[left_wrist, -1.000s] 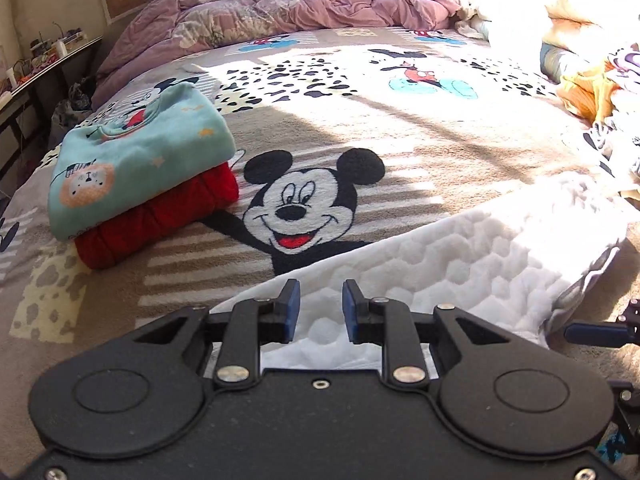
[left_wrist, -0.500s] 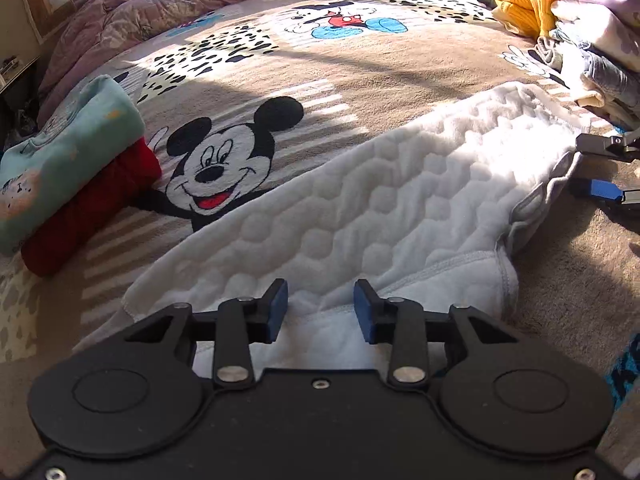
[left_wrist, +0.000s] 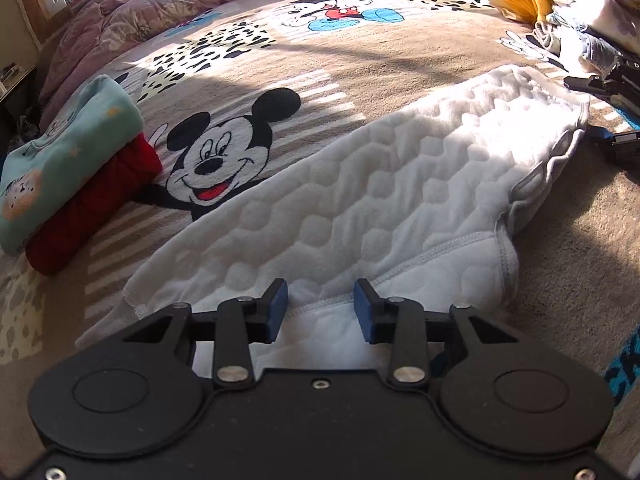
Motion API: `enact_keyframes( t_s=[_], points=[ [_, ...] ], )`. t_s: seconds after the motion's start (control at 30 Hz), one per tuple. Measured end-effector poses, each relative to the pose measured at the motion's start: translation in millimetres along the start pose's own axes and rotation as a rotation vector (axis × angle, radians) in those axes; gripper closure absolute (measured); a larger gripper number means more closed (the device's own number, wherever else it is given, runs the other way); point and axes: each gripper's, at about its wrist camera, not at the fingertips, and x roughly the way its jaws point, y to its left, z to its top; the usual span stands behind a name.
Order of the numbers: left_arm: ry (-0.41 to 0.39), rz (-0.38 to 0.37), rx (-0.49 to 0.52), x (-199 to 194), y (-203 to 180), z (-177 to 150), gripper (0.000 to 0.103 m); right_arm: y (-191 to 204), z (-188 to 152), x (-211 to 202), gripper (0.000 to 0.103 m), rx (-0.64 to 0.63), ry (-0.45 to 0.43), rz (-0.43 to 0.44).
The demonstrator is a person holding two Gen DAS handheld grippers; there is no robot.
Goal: Fold clothes
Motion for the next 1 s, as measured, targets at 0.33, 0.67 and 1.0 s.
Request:
enact_keyframes(
  t_s=[0.33,0.67,1.0],
  points=[
    [0.006,-0.031,0.034,-7,-11,-2,0.068,13,-14,9,0.083,-0.213,-0.086,-0.028],
    [0.008,-0.129,0.060,-19,-15,-2,0.068,21,-13,-47,0.086,-0.207,-0.149,0.014],
    [-0.006,-0.098,0.098,-23,-20,-1,0.063,-35,-2,-80,0.065,0.032,-0.250,-0.133]
  ],
)
